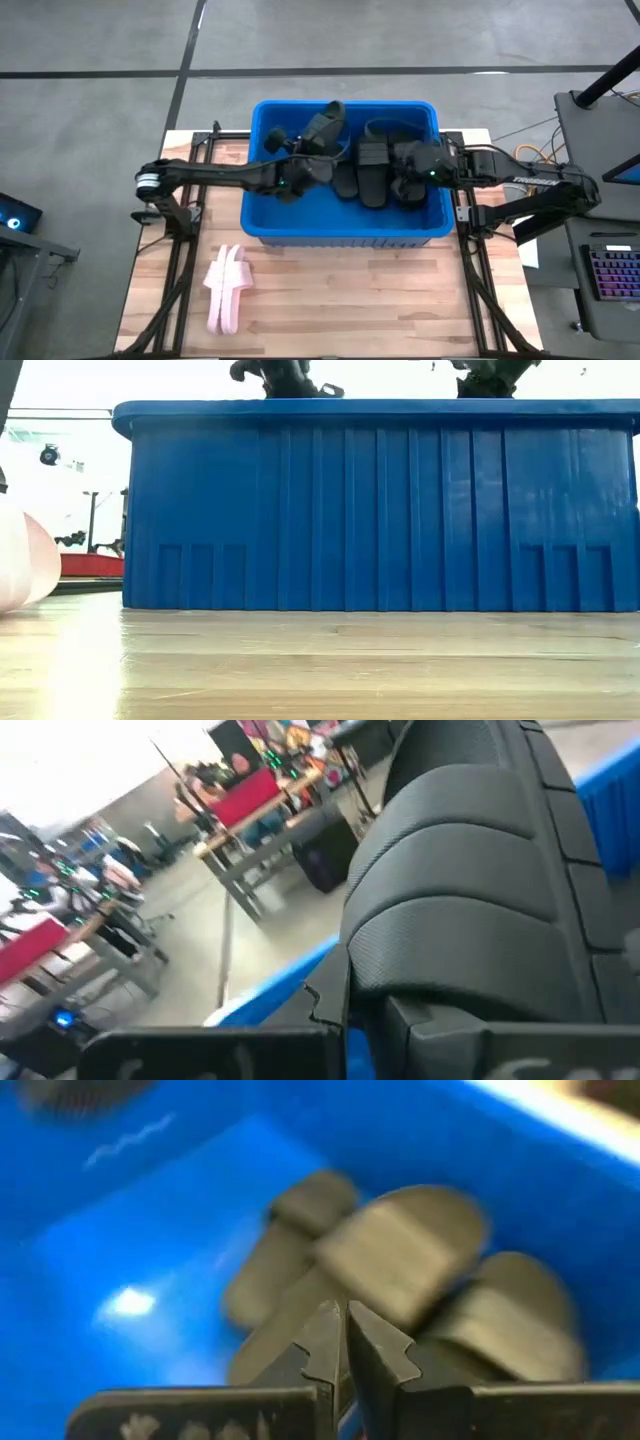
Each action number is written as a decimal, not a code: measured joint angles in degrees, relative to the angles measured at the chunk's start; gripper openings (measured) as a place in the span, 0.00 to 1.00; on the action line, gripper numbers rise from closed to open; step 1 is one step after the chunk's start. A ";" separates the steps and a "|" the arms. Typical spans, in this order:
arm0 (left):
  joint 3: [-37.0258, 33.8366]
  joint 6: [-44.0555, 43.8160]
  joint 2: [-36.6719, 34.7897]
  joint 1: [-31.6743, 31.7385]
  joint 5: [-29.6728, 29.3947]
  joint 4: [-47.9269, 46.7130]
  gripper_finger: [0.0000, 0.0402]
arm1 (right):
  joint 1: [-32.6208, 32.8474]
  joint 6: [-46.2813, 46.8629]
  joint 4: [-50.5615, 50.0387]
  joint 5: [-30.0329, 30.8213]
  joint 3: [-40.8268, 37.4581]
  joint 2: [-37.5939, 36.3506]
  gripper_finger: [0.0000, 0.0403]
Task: Pick and place slides into bin
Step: Put the black slide into the bin
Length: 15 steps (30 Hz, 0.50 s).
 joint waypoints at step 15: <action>1.40 -13.11 2.36 10.44 28.79 -19.04 0.00 | -0.02 0.37 12.83 16.99 0.07 -10.63 0.03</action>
